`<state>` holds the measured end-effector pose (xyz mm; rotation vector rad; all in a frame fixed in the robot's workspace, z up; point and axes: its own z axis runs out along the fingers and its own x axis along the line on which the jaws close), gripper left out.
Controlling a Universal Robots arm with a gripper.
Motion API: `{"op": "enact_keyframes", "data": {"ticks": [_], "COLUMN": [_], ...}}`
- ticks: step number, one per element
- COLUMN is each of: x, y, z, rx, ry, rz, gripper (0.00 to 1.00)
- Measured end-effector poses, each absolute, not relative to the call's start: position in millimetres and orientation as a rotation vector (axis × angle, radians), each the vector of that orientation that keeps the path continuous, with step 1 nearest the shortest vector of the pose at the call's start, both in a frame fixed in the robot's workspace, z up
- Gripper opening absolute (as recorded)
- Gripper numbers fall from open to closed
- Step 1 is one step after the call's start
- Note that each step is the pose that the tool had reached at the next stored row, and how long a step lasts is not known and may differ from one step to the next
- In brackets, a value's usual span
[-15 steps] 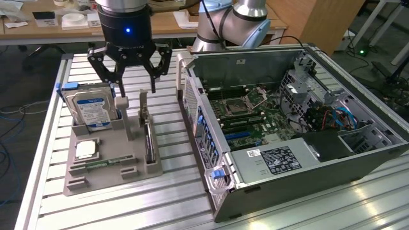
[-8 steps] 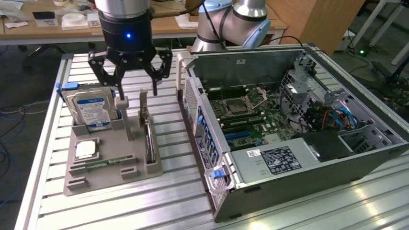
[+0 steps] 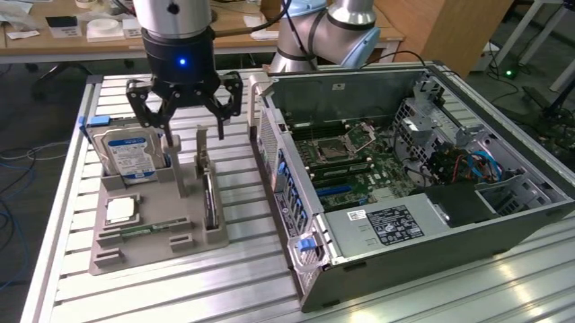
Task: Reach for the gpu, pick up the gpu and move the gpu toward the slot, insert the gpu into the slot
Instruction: 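Pick up the gpu and move the gpu toward the slot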
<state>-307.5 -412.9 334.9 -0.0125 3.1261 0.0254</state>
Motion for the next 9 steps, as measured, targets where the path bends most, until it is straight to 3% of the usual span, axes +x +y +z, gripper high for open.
{"op": "enact_keyframes", "data": {"ticks": [9], "x": [-307], "y": [-413], "z": [318], "rx": [0.004], "ry": [3.126], "rz": [0.025], "gripper": [0.78]}}
